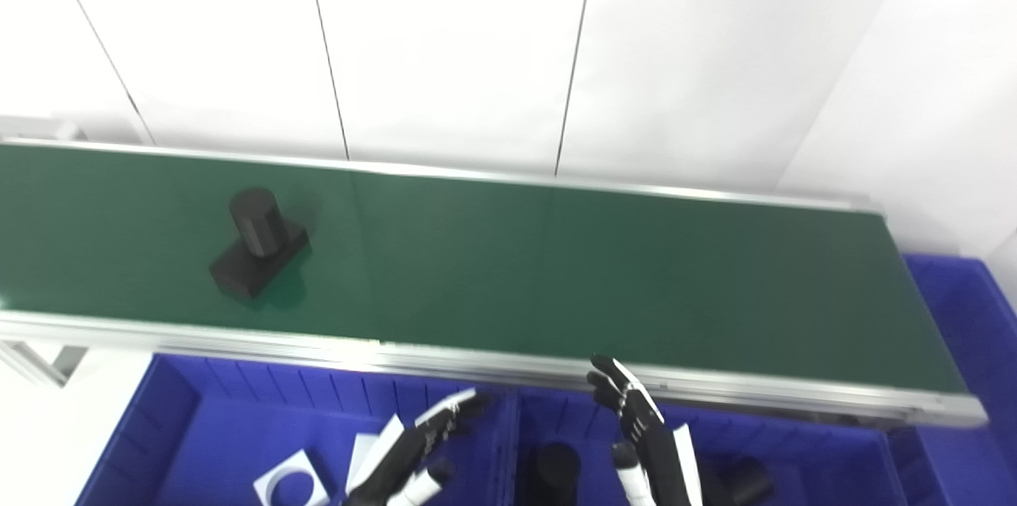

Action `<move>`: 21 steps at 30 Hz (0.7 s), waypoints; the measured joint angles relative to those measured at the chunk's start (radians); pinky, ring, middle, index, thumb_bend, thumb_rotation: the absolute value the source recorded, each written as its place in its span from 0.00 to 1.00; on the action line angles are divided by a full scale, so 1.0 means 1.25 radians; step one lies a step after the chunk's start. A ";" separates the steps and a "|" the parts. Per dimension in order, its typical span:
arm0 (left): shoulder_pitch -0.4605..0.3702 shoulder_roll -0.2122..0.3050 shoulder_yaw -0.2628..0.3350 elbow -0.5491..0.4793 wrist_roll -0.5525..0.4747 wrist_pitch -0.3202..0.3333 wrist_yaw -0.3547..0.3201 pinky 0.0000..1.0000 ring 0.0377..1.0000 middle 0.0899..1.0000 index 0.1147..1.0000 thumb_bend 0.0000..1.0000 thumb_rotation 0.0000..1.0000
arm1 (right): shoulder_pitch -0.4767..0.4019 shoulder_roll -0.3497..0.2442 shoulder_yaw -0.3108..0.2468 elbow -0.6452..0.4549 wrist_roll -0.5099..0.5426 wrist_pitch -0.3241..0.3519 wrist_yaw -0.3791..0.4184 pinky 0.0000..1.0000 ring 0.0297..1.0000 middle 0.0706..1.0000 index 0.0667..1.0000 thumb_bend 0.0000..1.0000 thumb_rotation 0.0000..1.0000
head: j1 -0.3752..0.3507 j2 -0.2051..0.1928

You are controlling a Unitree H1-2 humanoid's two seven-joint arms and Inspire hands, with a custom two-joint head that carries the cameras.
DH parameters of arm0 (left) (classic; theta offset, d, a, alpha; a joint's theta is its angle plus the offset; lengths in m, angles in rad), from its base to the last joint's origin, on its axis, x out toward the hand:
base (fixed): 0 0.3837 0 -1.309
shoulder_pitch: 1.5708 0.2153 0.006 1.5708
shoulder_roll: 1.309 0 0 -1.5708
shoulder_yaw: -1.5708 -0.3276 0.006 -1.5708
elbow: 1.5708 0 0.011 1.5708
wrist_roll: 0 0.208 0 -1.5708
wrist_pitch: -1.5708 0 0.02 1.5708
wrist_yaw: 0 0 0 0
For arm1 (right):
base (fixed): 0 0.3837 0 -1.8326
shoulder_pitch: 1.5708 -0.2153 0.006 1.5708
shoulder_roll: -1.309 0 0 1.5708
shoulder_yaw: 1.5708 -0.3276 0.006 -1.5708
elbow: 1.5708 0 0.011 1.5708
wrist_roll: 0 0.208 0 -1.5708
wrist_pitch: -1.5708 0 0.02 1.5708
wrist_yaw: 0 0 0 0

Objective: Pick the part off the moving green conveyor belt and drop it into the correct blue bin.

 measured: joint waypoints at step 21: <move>-0.025 0.005 -0.026 0.046 -0.006 0.000 0.016 0.78 0.85 0.86 0.78 0.81 0.99 | -0.194 0.013 -0.015 0.069 -0.032 0.000 0.004 0.79 0.80 0.85 0.82 0.82 0.70 | 0.000 -0.021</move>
